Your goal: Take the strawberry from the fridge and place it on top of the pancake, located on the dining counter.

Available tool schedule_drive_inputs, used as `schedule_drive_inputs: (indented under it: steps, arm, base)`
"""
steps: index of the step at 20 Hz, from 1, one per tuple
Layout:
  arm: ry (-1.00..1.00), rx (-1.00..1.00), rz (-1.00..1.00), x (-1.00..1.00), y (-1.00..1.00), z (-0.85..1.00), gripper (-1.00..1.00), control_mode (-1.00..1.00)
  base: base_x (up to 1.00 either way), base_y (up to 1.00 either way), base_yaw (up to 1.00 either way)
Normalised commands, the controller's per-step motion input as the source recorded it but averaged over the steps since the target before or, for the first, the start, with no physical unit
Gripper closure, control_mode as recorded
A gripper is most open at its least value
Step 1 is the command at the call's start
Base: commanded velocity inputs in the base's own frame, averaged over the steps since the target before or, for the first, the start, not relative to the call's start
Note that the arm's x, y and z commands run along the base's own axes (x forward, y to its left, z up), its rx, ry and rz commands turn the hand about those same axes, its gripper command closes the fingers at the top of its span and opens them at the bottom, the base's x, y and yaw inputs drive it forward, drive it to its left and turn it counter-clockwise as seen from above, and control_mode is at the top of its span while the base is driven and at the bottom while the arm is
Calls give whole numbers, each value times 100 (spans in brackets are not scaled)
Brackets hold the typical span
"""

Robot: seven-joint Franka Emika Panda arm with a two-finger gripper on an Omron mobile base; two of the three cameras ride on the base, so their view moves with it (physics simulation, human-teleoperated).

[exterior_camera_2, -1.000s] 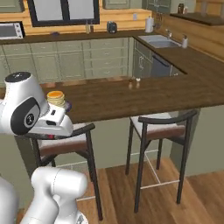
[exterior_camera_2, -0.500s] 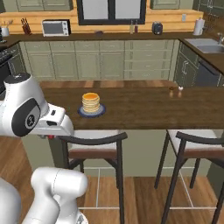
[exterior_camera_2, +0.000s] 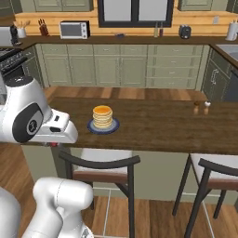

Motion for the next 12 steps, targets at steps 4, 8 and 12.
schedule_drive_inputs:
  steps: [4,8,12]
  arm:
    - [0,0,0,0,0,0,100,100]
    - [0,0,0,0,0,0,100,100]
    - [0,0,0,0,0,0,100,100]
  base:
    - [83,0,2]
    - [72,0,-4]
    - [19,0,0]
